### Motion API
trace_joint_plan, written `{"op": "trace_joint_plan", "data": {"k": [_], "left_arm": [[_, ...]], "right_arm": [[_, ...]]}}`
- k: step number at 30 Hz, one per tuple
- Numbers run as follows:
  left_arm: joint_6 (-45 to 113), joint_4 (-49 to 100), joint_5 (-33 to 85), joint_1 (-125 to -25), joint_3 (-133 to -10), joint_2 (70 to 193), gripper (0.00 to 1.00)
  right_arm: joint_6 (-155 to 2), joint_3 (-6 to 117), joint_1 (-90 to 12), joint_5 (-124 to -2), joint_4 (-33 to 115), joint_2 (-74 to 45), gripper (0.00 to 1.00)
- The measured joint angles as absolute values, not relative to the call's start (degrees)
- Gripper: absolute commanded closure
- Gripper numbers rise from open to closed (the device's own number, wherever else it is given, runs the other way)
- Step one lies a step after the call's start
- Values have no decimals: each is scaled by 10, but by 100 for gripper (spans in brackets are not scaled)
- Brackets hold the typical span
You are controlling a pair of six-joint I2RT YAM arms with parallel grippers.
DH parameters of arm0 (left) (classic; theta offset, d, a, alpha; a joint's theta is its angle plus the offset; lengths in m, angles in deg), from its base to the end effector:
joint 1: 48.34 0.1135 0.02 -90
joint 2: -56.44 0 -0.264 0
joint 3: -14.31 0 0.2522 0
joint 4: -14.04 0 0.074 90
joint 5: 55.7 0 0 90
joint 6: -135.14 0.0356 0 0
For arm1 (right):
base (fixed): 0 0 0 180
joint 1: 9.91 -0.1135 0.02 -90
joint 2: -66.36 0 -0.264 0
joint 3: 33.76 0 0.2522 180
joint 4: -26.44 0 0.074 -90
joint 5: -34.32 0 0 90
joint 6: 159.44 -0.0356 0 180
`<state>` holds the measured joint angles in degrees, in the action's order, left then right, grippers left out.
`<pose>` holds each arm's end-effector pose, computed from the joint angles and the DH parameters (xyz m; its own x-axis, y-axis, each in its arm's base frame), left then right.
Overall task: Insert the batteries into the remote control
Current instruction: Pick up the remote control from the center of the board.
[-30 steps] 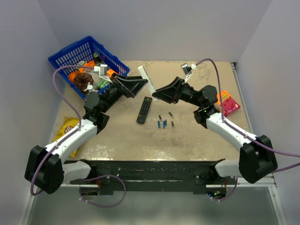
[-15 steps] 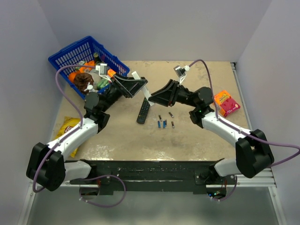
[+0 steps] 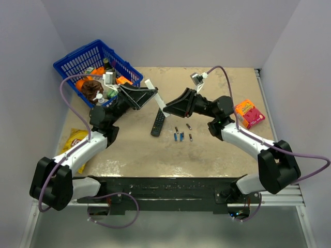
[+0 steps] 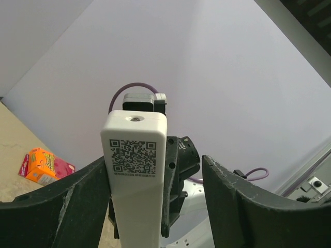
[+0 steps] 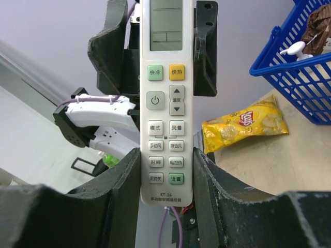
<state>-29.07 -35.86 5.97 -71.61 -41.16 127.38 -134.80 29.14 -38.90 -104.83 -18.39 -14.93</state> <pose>0.2356 -0.1197 0.3553 -0.5393 -0.6901 -0.4826 0.6923 -0.0370 -0.7207 0.2550 0.1721 0.3382 -0.6643 0.3116 -0.6794 -0.7332 -0.0945 0.6735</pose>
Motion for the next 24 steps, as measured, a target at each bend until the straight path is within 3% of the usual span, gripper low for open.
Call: {"op": "trace_joint_plan", "data": {"k": [9,11,12,15,16,19,24], "left_arm": [[-284,-336,55,-713,-412,1274,60],[-277,-328,56,-712,-412,1274,67],[-270,-325,56,-712,-412,1274,76],[-254,-297,60,-712,-415,1272,85],[-247,-284,63,-712,-418,1271,87],[-216,-222,83,-712,-429,1257,93],[-167,-95,150,-713,-454,1210,100]], "right_arm": [[-1341,294,-391,-1056,-180,-150,84],[-1334,297,-391,-1059,-169,-150,74],[-1331,299,-391,-1061,-161,-150,71],[-1305,308,-391,-1062,-119,-150,48],[-1292,314,-391,-1062,-100,-149,34],[-1235,334,-391,-1045,-18,-140,15],[-1093,378,-392,-977,149,-92,7]]}}
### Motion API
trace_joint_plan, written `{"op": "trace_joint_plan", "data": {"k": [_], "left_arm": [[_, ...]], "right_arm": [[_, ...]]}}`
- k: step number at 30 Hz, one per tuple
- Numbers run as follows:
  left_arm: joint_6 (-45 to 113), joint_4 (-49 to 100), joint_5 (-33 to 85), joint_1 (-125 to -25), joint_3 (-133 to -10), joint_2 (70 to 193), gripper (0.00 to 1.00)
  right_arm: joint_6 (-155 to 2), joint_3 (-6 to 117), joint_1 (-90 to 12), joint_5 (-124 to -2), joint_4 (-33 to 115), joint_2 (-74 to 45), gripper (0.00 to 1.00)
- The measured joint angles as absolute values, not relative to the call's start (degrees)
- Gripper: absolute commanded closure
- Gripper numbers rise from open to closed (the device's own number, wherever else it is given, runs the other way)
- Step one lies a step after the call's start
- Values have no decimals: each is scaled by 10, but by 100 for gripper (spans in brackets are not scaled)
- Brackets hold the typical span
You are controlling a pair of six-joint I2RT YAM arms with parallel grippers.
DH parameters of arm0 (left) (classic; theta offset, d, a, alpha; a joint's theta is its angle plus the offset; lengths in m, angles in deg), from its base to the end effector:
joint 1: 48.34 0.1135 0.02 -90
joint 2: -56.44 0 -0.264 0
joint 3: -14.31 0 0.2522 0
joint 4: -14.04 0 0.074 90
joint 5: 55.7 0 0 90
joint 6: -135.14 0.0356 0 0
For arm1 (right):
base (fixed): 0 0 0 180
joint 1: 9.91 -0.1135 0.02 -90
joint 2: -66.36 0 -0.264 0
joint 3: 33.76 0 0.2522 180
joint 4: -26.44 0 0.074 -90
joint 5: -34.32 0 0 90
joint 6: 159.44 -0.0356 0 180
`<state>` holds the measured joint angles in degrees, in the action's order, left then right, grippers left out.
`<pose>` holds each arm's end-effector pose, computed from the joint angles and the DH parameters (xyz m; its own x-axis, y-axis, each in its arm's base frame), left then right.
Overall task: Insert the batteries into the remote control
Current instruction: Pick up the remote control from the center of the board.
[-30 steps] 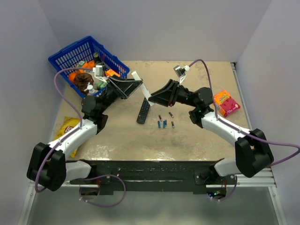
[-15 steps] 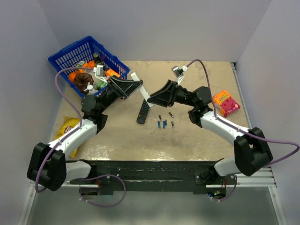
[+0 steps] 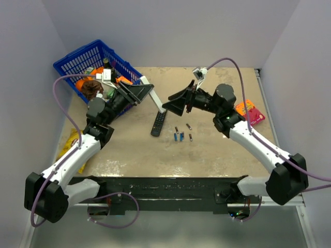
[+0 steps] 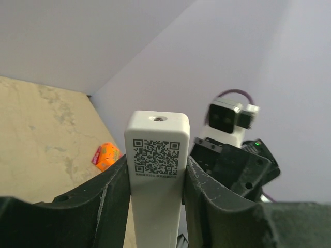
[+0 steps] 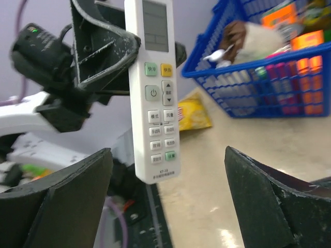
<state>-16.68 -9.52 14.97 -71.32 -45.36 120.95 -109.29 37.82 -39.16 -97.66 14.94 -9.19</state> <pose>0.2344 -0.1122 0.3651 -0.4396 -0.7171 -0.5409 0.5707 0.2420 -0.7847 0.2548 0.1700 0.3649 -0.5157 0.2571 -0.8173 -0.7963 0.2082 0.5680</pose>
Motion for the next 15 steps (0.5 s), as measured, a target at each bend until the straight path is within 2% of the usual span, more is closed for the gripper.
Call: {"op": "trace_joint_plan", "data": {"k": [2,8,15], "left_arm": [[-155,-44,181,-713,-466,1194,100],[-152,62,257,-713,-480,1179,100],[-153,130,291,-713,-481,1179,100]], "right_arm": [[-1042,387,-398,-938,191,-68,7],[-900,386,-461,-809,246,-18,16],[-809,385,-531,-707,257,-37,18]]}}
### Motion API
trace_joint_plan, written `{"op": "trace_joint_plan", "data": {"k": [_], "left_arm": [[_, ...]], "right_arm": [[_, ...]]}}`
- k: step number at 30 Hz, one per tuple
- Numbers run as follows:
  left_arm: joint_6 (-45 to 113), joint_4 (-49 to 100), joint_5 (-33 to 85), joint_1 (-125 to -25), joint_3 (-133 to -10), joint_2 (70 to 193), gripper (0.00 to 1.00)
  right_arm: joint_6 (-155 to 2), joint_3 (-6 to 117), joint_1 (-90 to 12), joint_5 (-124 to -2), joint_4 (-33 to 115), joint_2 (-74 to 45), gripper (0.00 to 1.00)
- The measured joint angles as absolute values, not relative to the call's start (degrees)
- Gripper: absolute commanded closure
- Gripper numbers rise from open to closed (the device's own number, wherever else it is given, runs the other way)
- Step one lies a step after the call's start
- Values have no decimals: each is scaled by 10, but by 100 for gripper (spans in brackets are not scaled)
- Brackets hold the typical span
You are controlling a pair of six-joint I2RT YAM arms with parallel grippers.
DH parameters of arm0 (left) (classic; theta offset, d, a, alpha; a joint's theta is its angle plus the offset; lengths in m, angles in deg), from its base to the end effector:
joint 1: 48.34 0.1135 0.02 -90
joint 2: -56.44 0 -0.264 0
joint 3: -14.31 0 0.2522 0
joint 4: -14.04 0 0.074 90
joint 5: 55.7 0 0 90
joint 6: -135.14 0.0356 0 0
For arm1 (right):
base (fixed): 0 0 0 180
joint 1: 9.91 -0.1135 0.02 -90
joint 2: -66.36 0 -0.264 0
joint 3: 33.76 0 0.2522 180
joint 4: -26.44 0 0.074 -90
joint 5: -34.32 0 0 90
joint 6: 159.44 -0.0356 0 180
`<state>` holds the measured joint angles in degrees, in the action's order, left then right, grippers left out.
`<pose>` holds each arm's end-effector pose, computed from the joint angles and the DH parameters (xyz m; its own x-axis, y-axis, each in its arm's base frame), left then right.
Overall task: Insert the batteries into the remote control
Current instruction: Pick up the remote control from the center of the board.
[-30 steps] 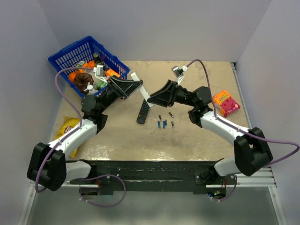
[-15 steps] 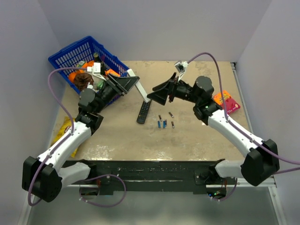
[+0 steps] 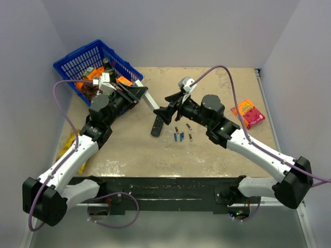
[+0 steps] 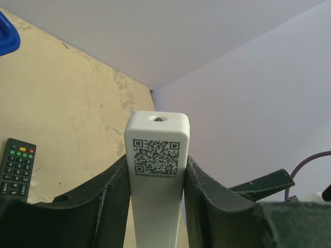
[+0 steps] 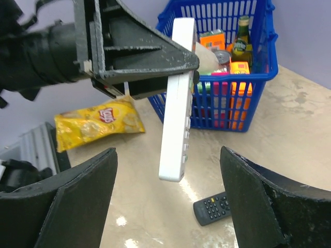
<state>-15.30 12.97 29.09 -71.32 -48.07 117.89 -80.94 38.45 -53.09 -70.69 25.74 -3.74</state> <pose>0.2339 -0.1027 0.3533 -0.3950 -0.7734 -0.4958 0.2610 0.4230 -0.8677 0.2055 0.2055 0.3763 -0.1343 0.1380 -0.9813 -0.8396 0.5100 0.1867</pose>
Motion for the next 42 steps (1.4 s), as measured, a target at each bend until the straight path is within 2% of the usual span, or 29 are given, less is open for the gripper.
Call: {"op": "trace_joint_plan", "data": {"k": [7,11,24,29,32,33,35,36,38,40,42], "left_arm": [[-153,144,302,-713,-481,1173,100],[-153,144,303,-713,-481,1167,100],[-153,150,303,-713,-481,1165,100],[-153,151,303,-713,-481,1164,100],[-152,152,304,-713,-481,1164,87],[-151,152,304,-713,-481,1164,76],[-149,154,304,-713,-480,1164,63],[-147,154,303,-713,-480,1164,54],[-142,148,301,-713,-478,1164,44],[-134,140,294,-713,-475,1164,25],[-117,133,284,-712,-474,1162,11]], "right_arm": [[-767,385,-573,-631,265,-87,21],[-758,385,-584,-610,267,-106,31],[-761,392,-598,-575,262,-114,51],[-764,397,-602,-568,257,-124,69],[-769,399,-602,-568,257,-128,84],[-769,399,-603,-568,256,-128,88],[-772,399,-603,-567,258,-128,98],[-774,399,-603,-567,257,-128,100],[-779,399,-603,-568,258,-128,100],[-792,399,-603,-572,261,-127,100],[-805,400,-602,-577,266,-127,100]]}}
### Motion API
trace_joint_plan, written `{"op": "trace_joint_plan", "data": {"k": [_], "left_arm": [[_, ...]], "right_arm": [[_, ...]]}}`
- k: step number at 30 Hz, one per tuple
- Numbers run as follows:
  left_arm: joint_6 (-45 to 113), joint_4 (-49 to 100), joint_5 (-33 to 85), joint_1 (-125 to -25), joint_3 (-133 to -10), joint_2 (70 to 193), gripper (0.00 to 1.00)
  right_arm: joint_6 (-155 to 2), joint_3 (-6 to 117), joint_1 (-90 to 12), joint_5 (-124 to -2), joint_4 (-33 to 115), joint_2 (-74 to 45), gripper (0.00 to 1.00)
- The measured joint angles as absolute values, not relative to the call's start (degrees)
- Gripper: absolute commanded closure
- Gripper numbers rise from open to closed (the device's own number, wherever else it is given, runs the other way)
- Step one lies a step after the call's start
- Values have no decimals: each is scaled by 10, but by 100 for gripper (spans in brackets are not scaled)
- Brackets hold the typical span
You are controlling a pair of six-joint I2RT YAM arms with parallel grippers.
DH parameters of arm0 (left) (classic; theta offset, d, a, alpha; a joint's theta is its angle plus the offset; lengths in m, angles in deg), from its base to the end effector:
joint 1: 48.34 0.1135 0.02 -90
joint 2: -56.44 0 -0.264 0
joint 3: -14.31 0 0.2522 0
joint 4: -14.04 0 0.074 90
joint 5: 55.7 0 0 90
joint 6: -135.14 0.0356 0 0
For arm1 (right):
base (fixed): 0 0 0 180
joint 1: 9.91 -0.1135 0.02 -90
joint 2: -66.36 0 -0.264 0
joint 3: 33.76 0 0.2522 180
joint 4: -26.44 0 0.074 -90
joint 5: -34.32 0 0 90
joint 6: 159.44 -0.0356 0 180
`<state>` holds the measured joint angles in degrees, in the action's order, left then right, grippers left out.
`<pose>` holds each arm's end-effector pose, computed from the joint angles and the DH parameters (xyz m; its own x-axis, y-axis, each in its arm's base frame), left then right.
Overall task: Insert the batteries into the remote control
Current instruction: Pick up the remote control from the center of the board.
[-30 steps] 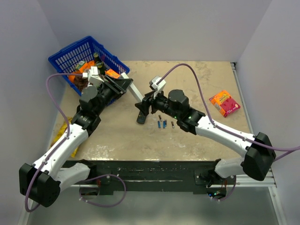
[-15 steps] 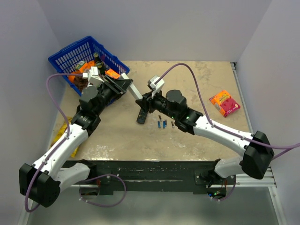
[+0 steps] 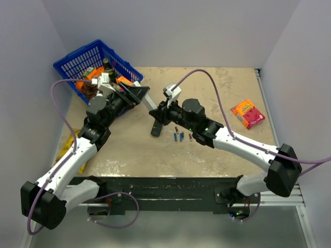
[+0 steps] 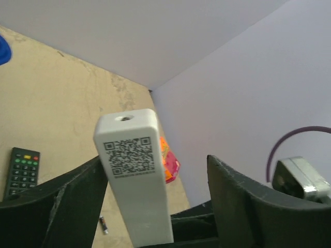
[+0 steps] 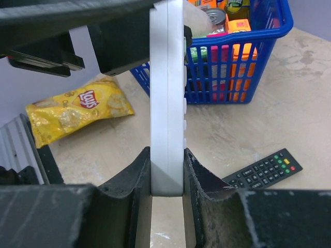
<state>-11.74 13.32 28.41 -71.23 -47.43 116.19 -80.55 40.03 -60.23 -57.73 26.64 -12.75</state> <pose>0.2274 -0.1000 0.3555 -0.3793 -0.7442 -0.5498 0.2995 0.4635 -0.8339 0.2099 0.2550 0.3388 -0.2129 0.0450 -0.9760 -0.7652 0.6135 0.1952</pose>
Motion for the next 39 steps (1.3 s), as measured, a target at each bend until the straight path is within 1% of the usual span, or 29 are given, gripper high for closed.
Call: {"op": "trace_joint_plan", "data": {"k": [2,5,8,11,16,19,27,31,36,37,39], "left_arm": [[-105,119,267,-709,-472,1156,7],[-98,70,212,-675,-456,1140,7],[-115,-15,147,-614,-419,1129,7],[-162,-128,77,-563,-379,1138,8],[-246,-301,-18,-544,-366,1192,8],[-279,-362,-57,-544,-369,1212,8],[-303,-400,-82,-546,-373,1216,10],[-309,-410,-81,-559,-373,1216,14],[-318,-415,-72,-583,-373,1216,18],[-319,-415,-70,-588,-373,1216,21],[-323,-418,-66,-597,-373,1216,23]], "right_arm": [[-820,402,-598,-589,270,-127,100],[-844,412,-584,-626,274,-123,100],[-871,413,-560,-668,274,-110,100],[-913,413,-521,-739,258,-99,100],[-968,413,-491,-839,219,-98,100],[-997,413,-494,-890,188,-99,100],[-1056,413,-496,-967,110,-135,100],[-1079,413,-496,-986,89,-166,100],[-1090,413,-496,-989,81,-177,100],[-1093,413,-496,-989,77,-177,100],[-1100,413,-496,-990,63,-177,100]]}}
